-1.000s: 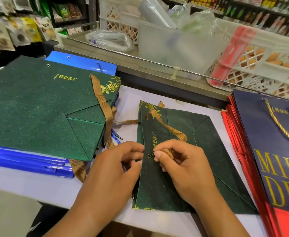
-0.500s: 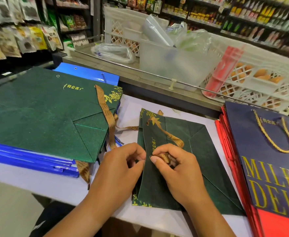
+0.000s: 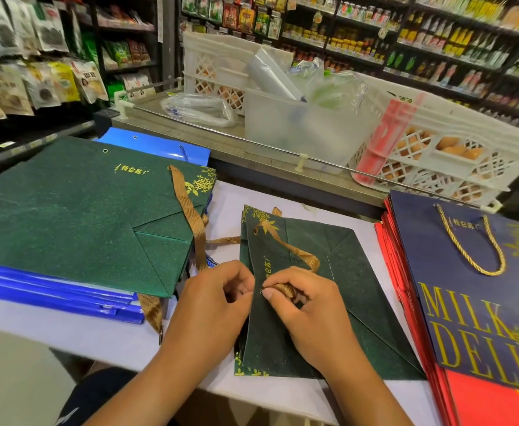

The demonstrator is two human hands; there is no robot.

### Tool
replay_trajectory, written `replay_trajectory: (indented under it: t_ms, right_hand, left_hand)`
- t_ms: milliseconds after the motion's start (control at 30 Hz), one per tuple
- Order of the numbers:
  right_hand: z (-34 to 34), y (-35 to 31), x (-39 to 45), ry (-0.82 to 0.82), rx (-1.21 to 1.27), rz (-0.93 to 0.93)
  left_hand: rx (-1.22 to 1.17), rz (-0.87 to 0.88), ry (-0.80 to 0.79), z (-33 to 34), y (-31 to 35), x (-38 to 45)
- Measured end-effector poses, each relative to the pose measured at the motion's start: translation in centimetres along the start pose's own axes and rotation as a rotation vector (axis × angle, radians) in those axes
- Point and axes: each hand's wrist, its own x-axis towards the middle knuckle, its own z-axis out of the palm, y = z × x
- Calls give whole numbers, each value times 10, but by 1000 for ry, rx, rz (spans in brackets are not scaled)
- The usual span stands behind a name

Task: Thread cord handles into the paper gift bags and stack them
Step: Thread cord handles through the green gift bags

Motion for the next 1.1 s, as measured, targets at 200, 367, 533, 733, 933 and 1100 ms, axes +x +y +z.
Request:
replay_trajectory:
  t_ms: [200, 367, 533, 733, 933, 1100]
  right_hand:
    - [-2, 4, -1, 44, 177, 109]
    - [-4, 6, -1, 19, 193, 107]
    - [-5, 4, -1, -3, 208, 119]
    - [-8, -1, -2, 15, 260, 148]
    - [-2, -4, -5, 17, 178, 82]
    - [-6, -14, -7, 136, 76, -44]
  left_hand:
    - [-11, -36, -34, -4, -1, -3]
    - [23, -33, -56, -4, -2, -3]
    - [-22, -40, -17, -6, 5, -5]
    - [-58, -37, -23, -6, 7, -6]
    - [-96, -12, -100, -5, 14, -8]
    - [-27, -15, -84, -7, 13, -8]
